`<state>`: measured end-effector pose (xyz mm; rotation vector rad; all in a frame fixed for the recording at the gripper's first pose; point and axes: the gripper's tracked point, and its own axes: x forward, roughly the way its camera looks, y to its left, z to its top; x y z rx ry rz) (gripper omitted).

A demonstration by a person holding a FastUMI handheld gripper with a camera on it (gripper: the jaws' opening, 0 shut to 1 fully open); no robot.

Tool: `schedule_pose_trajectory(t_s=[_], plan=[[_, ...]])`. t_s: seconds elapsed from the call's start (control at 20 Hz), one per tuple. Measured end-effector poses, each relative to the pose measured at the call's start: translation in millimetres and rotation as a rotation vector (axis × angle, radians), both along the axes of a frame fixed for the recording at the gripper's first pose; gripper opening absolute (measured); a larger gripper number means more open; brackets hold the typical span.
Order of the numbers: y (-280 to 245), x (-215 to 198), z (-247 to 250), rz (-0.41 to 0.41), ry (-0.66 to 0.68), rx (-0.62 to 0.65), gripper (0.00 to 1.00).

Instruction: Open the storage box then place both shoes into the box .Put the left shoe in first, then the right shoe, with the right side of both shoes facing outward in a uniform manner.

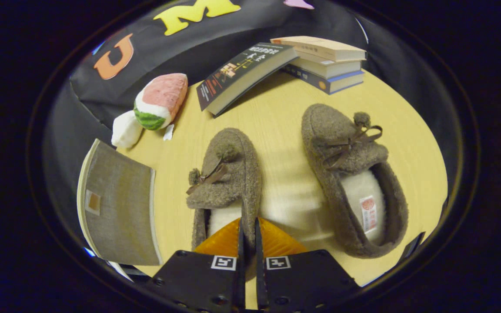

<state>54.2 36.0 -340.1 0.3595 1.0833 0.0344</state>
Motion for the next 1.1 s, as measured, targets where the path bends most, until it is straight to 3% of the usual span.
schedule_pose_trajectory(t_s=[0.05, 0.3, 0.55, 0.85, 1.1], plan=[[1.2, -1.9, -2.6, -0.011, 0.018, 0.021, 0.01], [12.6, -8.8, 20.1, -0.068, 0.030, 0.123, 0.00], [39.2, -10.7, 77.5, -0.094, -0.017, 0.206, 0.00], [105.1, 0.7, 185.1, -0.041, -0.199, 0.248, 0.00], [186.6, 1.6, 232.8, 0.046, -0.273, 0.276, 0.00]])
